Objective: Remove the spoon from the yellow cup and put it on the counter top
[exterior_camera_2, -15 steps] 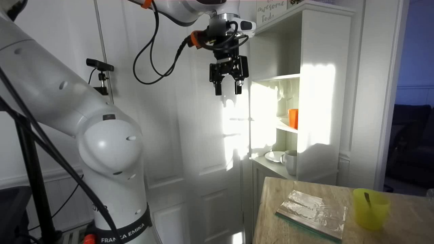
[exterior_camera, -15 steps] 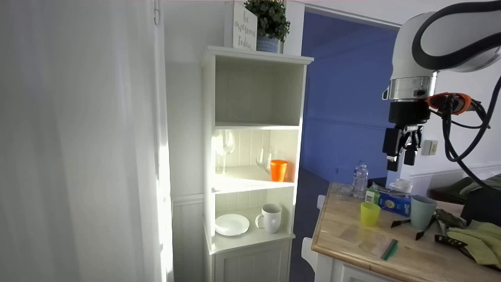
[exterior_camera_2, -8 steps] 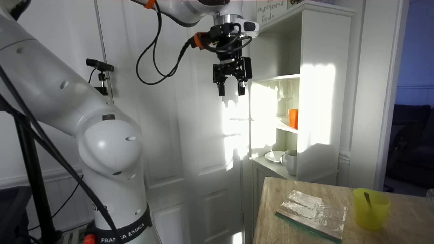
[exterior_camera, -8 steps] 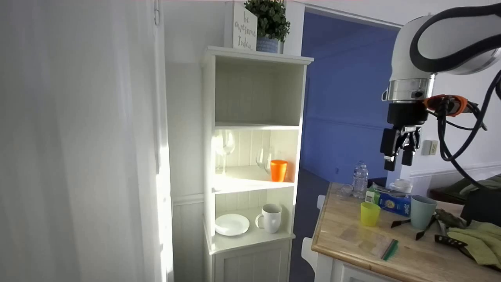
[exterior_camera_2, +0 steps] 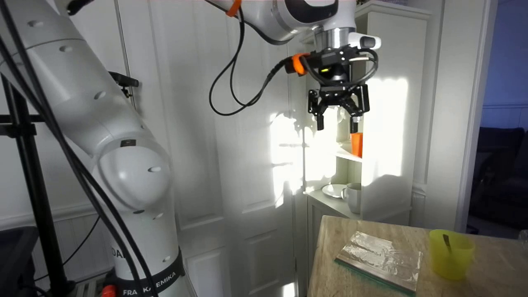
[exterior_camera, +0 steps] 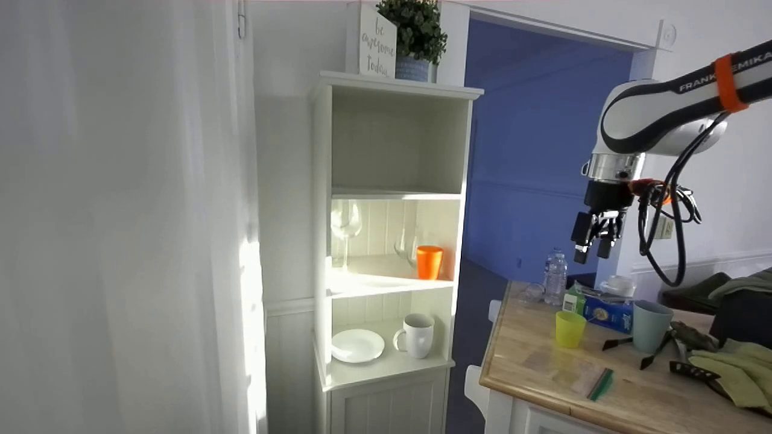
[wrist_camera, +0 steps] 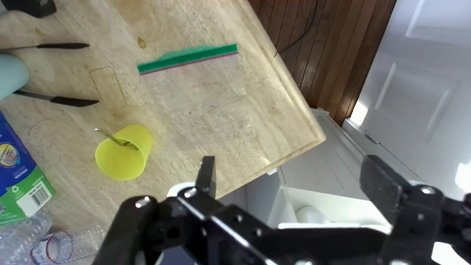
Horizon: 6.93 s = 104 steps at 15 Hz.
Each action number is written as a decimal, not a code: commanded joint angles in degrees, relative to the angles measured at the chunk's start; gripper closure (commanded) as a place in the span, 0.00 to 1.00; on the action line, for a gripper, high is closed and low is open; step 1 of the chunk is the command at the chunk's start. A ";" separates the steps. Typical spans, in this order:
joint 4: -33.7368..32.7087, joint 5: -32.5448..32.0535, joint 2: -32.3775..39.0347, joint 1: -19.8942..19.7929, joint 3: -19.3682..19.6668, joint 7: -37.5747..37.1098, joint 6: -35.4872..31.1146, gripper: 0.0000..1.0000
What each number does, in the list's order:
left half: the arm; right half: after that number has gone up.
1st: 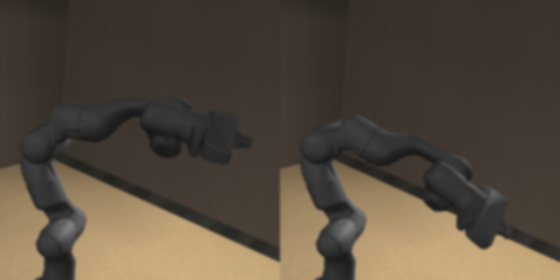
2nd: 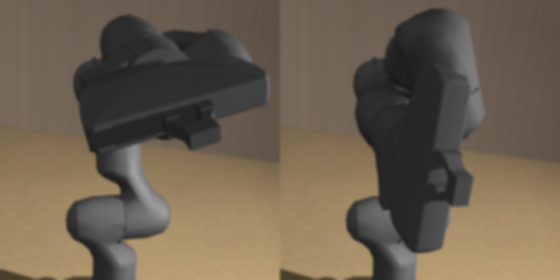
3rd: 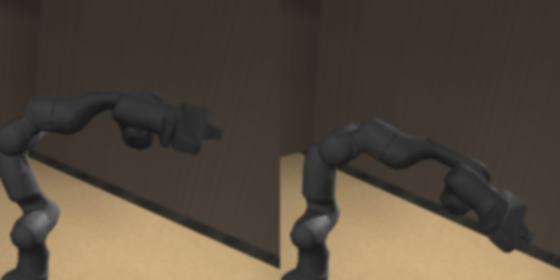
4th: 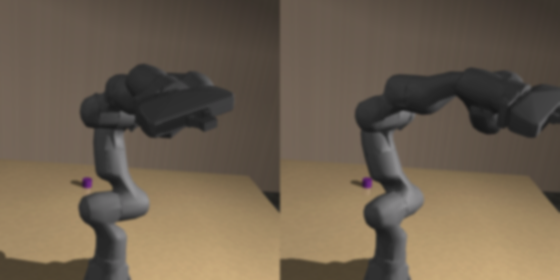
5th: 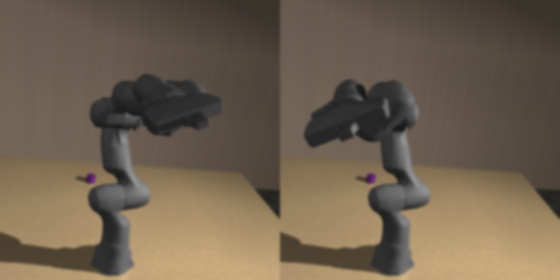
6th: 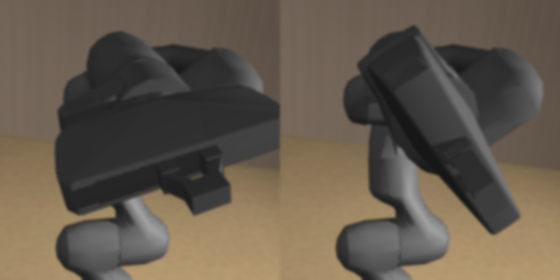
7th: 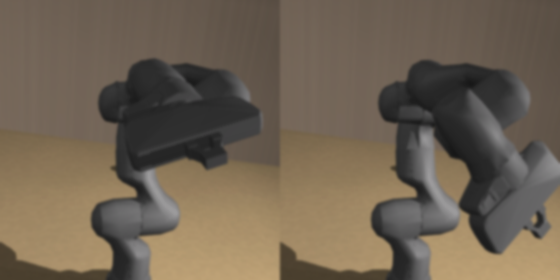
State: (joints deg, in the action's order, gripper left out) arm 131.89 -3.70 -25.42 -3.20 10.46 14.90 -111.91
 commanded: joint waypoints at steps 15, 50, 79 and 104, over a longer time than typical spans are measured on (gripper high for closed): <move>-13.08 0.28 22.54 -7.70 4.77 9.61 -12.06 0.00; -21.72 6.04 44.79 -15.56 1.80 11.85 -15.39 0.36; -28.35 8.54 40.57 -15.79 1.71 9.68 -3.16 0.98; -12.59 42.91 39.91 -25.08 -1.34 24.65 -43.89 0.98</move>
State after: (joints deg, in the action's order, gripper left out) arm 116.04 34.03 15.45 -26.90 11.17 34.12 -153.19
